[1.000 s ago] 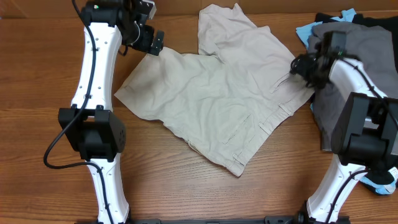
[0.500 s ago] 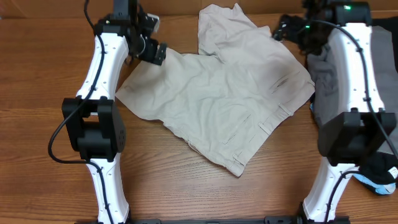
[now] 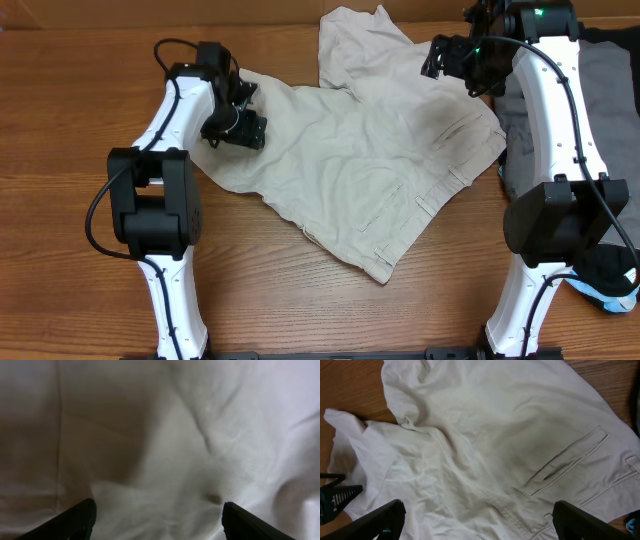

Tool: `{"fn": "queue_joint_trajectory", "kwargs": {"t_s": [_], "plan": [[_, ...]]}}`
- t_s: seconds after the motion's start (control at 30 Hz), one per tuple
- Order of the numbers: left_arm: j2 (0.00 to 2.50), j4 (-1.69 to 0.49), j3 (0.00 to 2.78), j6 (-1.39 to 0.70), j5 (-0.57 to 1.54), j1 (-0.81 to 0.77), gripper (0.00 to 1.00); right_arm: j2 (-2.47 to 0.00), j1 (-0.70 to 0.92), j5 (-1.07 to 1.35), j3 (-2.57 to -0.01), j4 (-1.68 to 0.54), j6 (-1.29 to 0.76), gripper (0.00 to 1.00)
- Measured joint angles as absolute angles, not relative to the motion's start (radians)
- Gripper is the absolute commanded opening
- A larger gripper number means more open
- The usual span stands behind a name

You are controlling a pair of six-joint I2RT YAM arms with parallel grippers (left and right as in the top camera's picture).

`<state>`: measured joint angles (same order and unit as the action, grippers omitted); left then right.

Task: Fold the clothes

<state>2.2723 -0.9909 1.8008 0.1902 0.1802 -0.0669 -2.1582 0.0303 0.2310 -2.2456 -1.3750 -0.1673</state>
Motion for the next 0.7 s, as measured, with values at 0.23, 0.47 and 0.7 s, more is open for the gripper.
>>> {"fn": "queue_joint_trajectory", "kwargs": {"t_s": [0.23,0.47,0.7], "plan": [[2.268,-1.003,1.764,0.13,0.123,-0.067,0.94,-2.158,0.03,0.229,-2.246,-1.395,-0.168,0.98],[2.202,-0.976,1.627,0.053,0.022,-0.068,1.0,-2.158,0.03,0.224,-2.246,-1.408,-0.167,0.99],[2.143,-0.973,1.511,-0.032,-0.012,0.035,1.0,-2.158,0.03,0.205,-2.246,-1.411,-0.168,1.0]]}}
